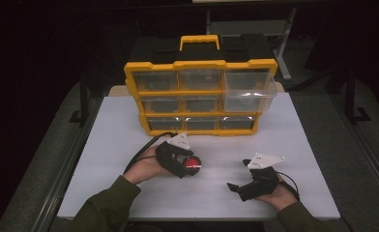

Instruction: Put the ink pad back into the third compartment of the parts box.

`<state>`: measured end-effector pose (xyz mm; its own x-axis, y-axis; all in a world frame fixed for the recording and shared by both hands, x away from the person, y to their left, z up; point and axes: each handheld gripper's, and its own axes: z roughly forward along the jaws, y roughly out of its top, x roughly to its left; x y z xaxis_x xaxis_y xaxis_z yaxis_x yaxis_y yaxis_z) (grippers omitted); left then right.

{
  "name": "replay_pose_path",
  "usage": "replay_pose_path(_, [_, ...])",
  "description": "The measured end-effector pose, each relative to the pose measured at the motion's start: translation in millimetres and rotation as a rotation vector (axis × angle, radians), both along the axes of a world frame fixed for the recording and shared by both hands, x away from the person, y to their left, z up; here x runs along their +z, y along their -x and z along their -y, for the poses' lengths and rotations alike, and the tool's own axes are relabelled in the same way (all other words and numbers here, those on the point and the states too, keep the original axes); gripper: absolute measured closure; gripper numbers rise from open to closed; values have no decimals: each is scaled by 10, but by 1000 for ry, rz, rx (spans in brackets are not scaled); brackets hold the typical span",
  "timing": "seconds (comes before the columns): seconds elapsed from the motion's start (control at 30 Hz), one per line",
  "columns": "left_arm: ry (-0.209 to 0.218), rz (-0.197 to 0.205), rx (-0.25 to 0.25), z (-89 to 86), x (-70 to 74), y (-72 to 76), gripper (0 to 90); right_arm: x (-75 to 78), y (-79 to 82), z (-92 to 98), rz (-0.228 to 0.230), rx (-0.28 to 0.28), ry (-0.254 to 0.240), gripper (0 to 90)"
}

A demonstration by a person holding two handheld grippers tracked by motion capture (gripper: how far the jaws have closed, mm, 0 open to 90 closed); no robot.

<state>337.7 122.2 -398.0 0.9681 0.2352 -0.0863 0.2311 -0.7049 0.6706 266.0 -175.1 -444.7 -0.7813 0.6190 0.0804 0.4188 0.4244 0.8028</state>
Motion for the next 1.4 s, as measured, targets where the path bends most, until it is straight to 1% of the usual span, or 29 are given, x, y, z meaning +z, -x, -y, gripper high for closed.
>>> replay_pose_path(0.27, [8, 11, -5, 5, 118, -38, 299, 1, 0, 2, 2, 0, 0, 0])
replay_pose_path(0.53, [26, 1, -20, 30, 275, -85, 299, 4, 0, 4, 2, 0, 0, 0])
replay_pose_path(0.57, [26, 1, -20, 30, 275, -85, 299, 4, 0, 4, 2, 0, 0, 0])
replay_pose_path(0.67, [29, 5, -28, 47, 344, -100, 299, 5, 1, 6, 4, 0, 0, 0])
replay_pose_path(0.7, [29, 5, -28, 47, 344, -100, 299, 5, 1, 6, 4, 0, 0, 0])
replay_pose_path(0.83, [34, 6, -30, 62, 421, -119, 299, 6, 1, 6, 5, 0, -1, 0])
replay_pose_path(1.07, [53, 5, -36, 63, 576, -163, 299, 6, 1, 8, 8, 0, -2, 0])
replay_pose_path(1.2, [71, 1, -41, 63, 681, -186, 299, 7, 2, 5, 6, 0, -3, 0])
replay_pose_path(1.23, [71, 9, -44, 66, 709, -194, 299, 8, 2, 6, 6, 0, -4, 0])
replay_pose_path(1.4, [84, 10, -50, 75, 815, -224, 299, 7, 2, 7, 7, 0, -4, 0])
